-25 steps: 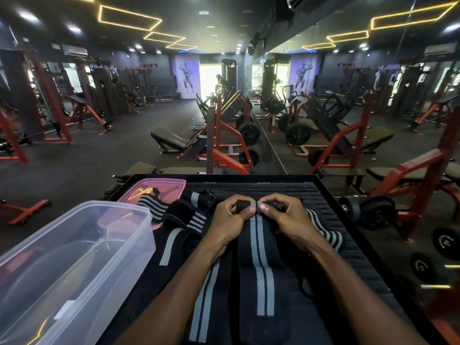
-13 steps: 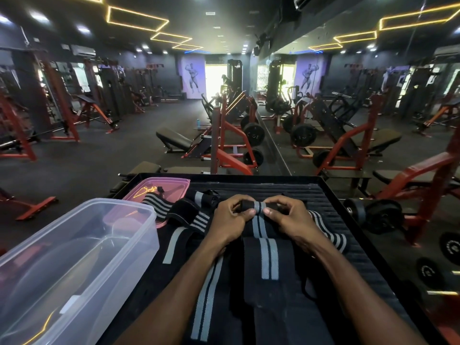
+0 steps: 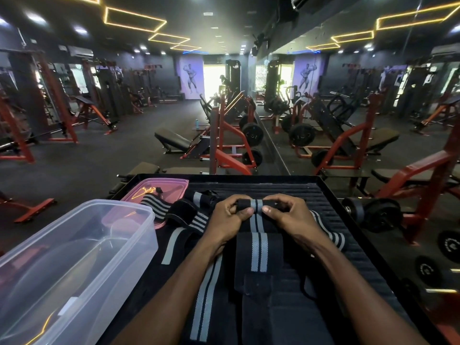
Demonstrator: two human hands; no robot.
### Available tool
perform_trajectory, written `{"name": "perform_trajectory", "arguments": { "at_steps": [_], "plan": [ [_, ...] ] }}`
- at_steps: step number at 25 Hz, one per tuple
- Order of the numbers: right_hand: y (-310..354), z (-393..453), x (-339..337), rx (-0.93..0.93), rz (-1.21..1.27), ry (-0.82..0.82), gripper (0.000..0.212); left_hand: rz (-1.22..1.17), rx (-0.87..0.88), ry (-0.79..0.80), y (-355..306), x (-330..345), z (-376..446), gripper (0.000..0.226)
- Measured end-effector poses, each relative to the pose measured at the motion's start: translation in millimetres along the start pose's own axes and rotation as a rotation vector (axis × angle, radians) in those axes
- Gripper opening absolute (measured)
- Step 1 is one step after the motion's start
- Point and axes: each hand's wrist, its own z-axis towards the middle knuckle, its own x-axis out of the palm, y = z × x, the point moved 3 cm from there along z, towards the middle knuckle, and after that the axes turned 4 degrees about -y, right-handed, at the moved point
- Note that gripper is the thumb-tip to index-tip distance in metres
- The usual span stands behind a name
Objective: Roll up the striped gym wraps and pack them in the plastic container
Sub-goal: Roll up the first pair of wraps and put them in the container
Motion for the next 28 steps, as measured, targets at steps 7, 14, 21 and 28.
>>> {"name": "perform_trajectory", "arguments": {
  "at_steps": [7,14,21,28],
  "plan": [
    [1.3,1.2,-0.2,-0.025,0.079,0.014,0.032,-0.061,-0.056,-0.021,-1.7,-0.5,-0.5,0.016],
    [0.9,0.6,2.4,-0.016,0.045,0.004,0.031,-0.127,-0.148,0.005,1.7,2.0,-1.5,0.019],
    [-4.4,-2.8,8.5,0.158,0.187,0.044,0.024,-0.039,-0.067,-0.064,-2.4,-2.3,0.6,0.023],
    [0.0,-3.7,5.1,0.076,0.117,0.044,0.03,-0.142,-0.197,-0.044,2.2,1.3,2.0,0.016]
  ]
}}
